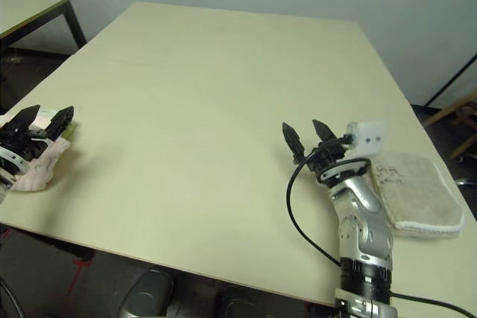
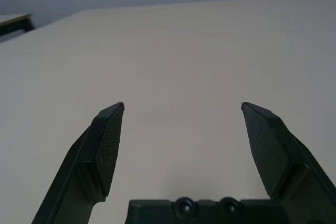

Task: Fold the towel and set it aside.

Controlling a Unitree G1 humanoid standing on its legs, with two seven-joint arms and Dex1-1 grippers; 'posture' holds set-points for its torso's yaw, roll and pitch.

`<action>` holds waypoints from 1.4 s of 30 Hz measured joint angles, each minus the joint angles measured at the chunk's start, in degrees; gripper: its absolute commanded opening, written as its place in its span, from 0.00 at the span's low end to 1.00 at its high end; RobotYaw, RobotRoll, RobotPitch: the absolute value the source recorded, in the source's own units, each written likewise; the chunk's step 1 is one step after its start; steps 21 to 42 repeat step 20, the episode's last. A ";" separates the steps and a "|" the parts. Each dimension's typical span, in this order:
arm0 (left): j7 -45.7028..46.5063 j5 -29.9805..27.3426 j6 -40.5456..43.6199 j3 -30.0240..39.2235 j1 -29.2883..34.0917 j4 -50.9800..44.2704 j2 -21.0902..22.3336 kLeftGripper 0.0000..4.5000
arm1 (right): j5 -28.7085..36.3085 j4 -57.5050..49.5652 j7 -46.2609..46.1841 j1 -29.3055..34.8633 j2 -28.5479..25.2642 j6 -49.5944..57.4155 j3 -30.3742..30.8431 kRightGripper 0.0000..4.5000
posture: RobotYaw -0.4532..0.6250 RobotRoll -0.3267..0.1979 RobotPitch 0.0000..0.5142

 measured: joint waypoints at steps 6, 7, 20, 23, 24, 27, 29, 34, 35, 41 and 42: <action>0.68 5.58 -11.24 -0.67 0.47 6.55 -3.56 1.00 | -2.09 -0.07 -2.38 1.74 0.27 -2.79 0.71 1.00 | 0.55 0.62 0.17; 0.89 6.20 -12.97 -0.66 0.47 8.04 -3.80 1.00 | -2.37 -0.07 -2.79 1.78 0.69 -3.22 0.98 1.00 | 0.54 0.62 0.18; 0.93 9.24 -23.34 0.56 -0.67 21.00 -0.67 1.00 | -3.68 -3.97 -6.26 2.04 5.68 -5.39 5.73 1.00 | 0.49 0.62 0.25; 0.93 9.24 -23.34 0.56 -0.67 21.00 -0.67 1.00 | -3.68 -3.97 -6.26 2.04 5.68 -5.39 5.73 1.00 | 0.49 0.62 0.25; 0.93 9.24 -23.34 0.56 -0.67 21.00 -0.67 1.00 | -3.68 -3.97 -6.26 2.04 5.68 -5.39 5.73 1.00 | 0.49 0.62 0.25; 0.93 9.24 -23.34 0.56 -0.67 21.00 -0.67 1.00 | -3.68 -3.97 -6.26 2.04 5.68 -5.39 5.73 1.00 | 0.49 0.62 0.25; 0.93 9.24 -23.34 0.56 -0.67 21.00 -0.67 1.00 | -3.68 -3.97 -6.26 2.04 5.68 -5.39 5.73 1.00 | 0.49 0.62 0.25; 0.93 9.24 -23.34 0.56 -0.67 21.00 -0.67 1.00 | -3.68 -3.97 -6.26 2.04 5.68 -5.39 5.73 1.00 | 0.49 0.62 0.25; 0.93 9.24 -23.34 0.56 -0.67 21.00 -0.67 1.00 | -3.68 -3.97 -6.26 2.04 5.68 -5.39 5.73 1.00 | 0.49 0.62 0.25; 0.93 9.24 -23.34 0.56 -0.67 21.00 -0.67 1.00 | -3.68 -3.97 -6.26 2.04 5.68 -5.39 5.73 1.00 | 0.49 0.62 0.25; 0.93 9.24 -23.34 0.56 -0.67 21.00 -0.67 1.00 | -3.68 -3.97 -6.26 2.04 5.68 -5.39 5.73 1.00 | 0.49 0.62 0.25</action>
